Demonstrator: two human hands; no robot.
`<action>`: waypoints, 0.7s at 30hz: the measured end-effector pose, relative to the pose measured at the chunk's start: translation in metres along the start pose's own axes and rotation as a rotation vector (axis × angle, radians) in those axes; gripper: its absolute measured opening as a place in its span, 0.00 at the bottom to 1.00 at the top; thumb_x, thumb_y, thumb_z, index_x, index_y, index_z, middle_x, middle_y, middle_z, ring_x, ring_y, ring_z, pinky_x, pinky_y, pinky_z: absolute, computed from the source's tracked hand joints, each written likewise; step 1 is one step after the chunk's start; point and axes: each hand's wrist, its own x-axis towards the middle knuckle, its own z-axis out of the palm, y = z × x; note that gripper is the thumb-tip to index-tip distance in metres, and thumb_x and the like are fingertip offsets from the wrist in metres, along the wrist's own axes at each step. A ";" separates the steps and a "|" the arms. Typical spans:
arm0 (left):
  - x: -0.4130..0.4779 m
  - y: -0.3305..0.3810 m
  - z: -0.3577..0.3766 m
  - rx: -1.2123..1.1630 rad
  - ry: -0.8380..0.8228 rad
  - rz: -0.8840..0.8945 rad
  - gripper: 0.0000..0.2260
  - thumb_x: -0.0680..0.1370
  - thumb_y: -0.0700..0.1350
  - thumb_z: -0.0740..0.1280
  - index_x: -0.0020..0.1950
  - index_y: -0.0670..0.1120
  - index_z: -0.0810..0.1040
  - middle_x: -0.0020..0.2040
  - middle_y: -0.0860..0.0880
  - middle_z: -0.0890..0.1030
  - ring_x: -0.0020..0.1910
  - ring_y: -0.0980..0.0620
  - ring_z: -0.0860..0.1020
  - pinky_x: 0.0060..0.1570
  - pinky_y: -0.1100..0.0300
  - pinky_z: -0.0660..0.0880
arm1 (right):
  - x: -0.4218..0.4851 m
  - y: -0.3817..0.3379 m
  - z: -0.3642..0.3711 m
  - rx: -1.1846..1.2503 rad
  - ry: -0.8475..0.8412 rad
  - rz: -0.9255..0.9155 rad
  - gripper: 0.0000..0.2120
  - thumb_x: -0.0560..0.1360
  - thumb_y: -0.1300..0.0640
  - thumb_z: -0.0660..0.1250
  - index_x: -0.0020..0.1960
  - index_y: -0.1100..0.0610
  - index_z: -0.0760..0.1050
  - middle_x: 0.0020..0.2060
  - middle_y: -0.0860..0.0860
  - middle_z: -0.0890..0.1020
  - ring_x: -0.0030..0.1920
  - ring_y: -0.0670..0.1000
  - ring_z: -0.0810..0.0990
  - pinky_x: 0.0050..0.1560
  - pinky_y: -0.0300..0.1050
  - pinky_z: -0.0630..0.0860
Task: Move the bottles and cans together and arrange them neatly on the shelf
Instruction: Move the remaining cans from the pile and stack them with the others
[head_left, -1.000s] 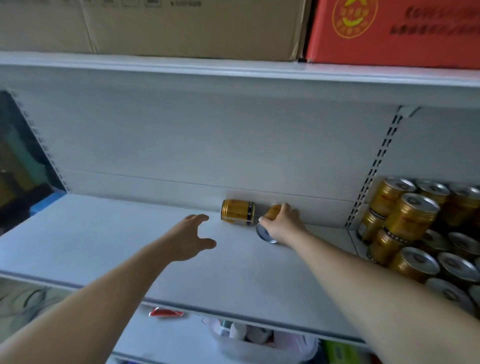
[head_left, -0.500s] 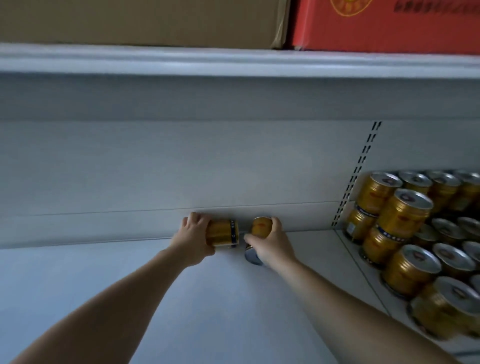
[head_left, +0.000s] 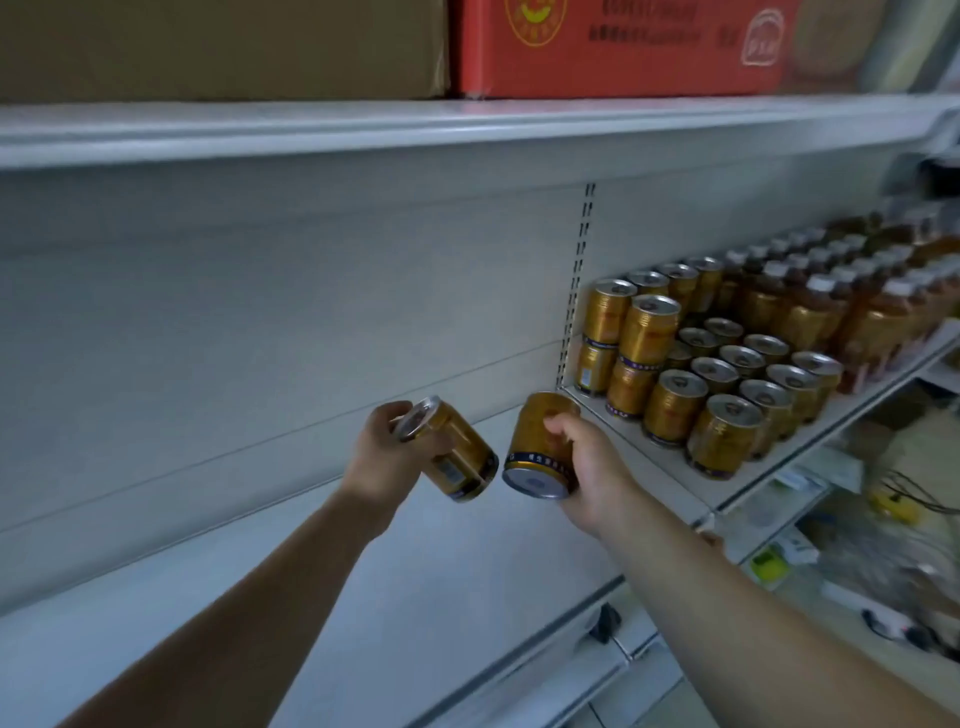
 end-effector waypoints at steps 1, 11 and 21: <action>-0.006 0.006 0.009 -0.027 -0.060 -0.007 0.29 0.60 0.45 0.74 0.59 0.40 0.73 0.50 0.42 0.79 0.50 0.43 0.78 0.53 0.45 0.75 | -0.009 -0.005 -0.008 0.036 0.008 -0.021 0.18 0.72 0.52 0.71 0.60 0.53 0.72 0.50 0.58 0.81 0.39 0.57 0.84 0.34 0.48 0.79; -0.050 0.058 0.152 -0.149 -0.337 0.002 0.14 0.72 0.44 0.72 0.57 0.48 0.76 0.50 0.47 0.82 0.45 0.49 0.82 0.37 0.58 0.77 | -0.097 -0.073 -0.130 0.059 0.191 -0.338 0.22 0.69 0.52 0.75 0.60 0.55 0.74 0.48 0.58 0.85 0.45 0.60 0.85 0.42 0.57 0.81; -0.081 0.071 0.350 -0.014 -0.471 0.094 0.20 0.68 0.45 0.76 0.57 0.53 0.73 0.54 0.49 0.79 0.50 0.49 0.81 0.44 0.52 0.79 | -0.132 -0.170 -0.306 -0.336 0.287 -0.556 0.17 0.64 0.49 0.78 0.50 0.47 0.78 0.39 0.43 0.85 0.37 0.42 0.83 0.30 0.36 0.77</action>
